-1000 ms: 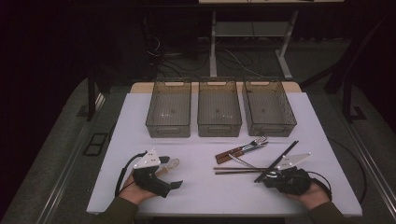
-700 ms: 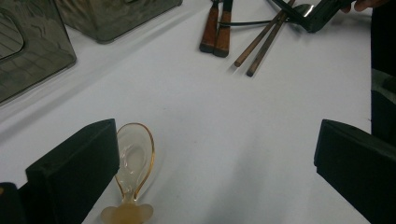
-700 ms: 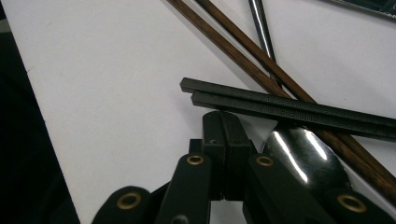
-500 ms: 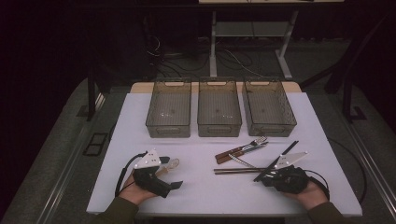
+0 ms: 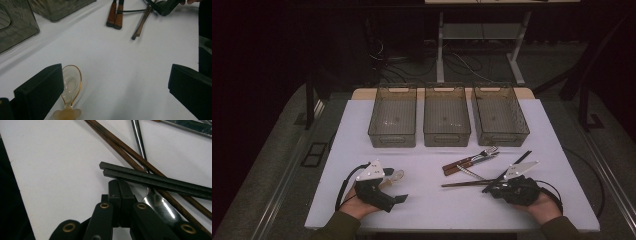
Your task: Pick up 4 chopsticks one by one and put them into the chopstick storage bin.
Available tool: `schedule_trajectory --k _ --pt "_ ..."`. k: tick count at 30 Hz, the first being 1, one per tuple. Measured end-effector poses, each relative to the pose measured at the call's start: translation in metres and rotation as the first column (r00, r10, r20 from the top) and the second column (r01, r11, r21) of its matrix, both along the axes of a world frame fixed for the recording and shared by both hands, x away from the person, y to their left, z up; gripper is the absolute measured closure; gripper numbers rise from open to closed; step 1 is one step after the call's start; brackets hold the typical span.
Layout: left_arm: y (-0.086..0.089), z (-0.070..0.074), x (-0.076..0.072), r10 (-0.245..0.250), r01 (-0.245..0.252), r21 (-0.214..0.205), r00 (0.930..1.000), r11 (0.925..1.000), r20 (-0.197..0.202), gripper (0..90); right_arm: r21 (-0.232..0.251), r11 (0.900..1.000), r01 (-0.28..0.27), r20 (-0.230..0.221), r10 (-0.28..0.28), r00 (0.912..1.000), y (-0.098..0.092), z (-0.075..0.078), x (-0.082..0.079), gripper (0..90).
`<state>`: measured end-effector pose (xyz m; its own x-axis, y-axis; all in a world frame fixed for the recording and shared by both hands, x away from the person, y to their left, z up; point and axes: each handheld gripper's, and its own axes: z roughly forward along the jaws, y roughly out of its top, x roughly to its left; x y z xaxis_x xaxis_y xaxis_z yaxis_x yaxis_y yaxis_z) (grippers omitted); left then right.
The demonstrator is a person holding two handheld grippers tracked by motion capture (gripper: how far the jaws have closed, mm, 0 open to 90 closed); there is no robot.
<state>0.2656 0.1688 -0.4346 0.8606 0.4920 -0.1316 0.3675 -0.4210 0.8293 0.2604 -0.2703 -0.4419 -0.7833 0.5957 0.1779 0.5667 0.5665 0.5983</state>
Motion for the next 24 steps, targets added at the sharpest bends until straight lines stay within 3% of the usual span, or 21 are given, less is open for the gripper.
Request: schedule_trajectory --k 24 --pt "-0.001 0.000 0.000 -0.009 0.009 0.008 1.0000 0.9999 0.000 0.0 -0.012 0.9997 -0.020 0.009 0.020 0.9998 0.011 0.000 0.011 89.7"
